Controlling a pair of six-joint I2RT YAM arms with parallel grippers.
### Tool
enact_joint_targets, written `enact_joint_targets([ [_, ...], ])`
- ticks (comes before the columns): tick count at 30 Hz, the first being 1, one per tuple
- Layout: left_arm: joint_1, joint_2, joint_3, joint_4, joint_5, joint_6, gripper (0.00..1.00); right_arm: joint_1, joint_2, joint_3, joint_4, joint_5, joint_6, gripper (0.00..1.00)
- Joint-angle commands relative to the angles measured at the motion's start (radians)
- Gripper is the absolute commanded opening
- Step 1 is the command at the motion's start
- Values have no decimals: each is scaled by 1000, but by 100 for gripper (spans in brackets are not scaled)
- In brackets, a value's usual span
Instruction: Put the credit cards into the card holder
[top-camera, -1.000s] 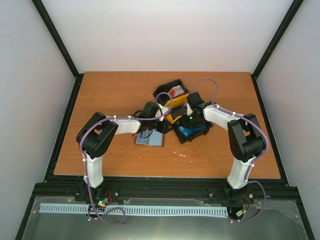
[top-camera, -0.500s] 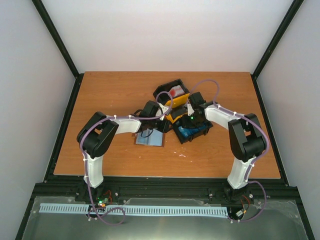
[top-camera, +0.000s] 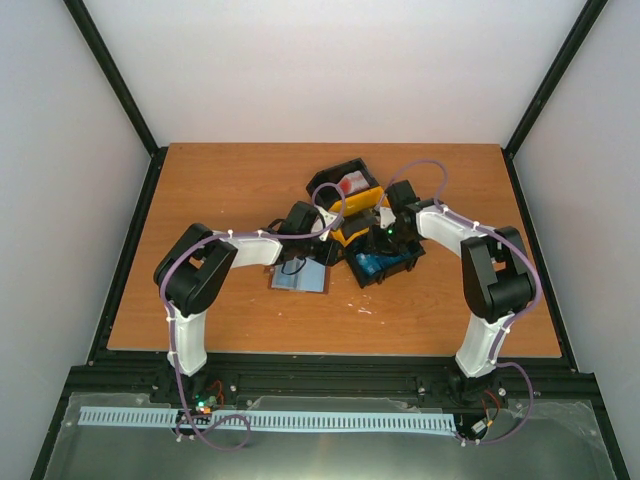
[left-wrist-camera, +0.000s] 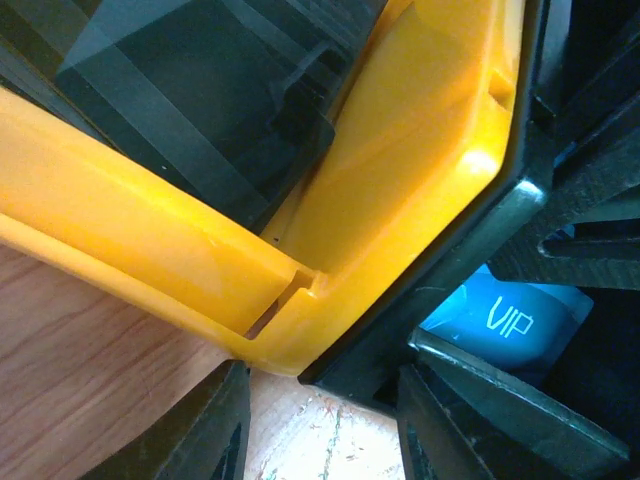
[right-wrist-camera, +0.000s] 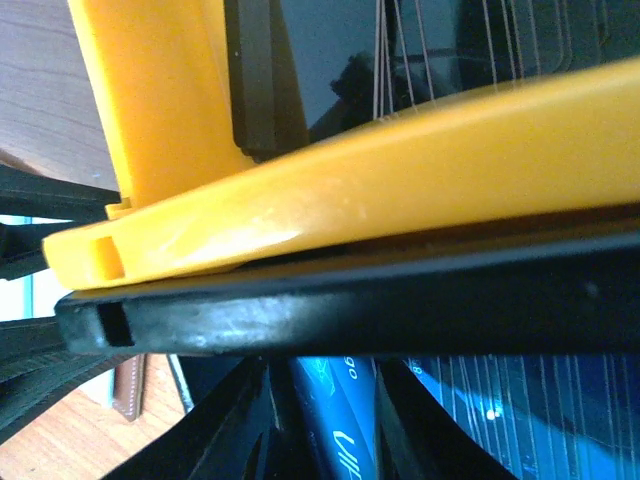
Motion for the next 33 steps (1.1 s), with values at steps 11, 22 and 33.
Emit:
enact_joint_targets([
  [11,-7,33,36,12,-12,9,41,23,-18,-11,-103,-264,2,29],
  [22,-7,32,34,14,-16,7,41,22,-7,-5,-136,-128,-63,30],
  [33,-7,28,34,5,-25,11,42,53,32,47,-150,13,-129,33],
])
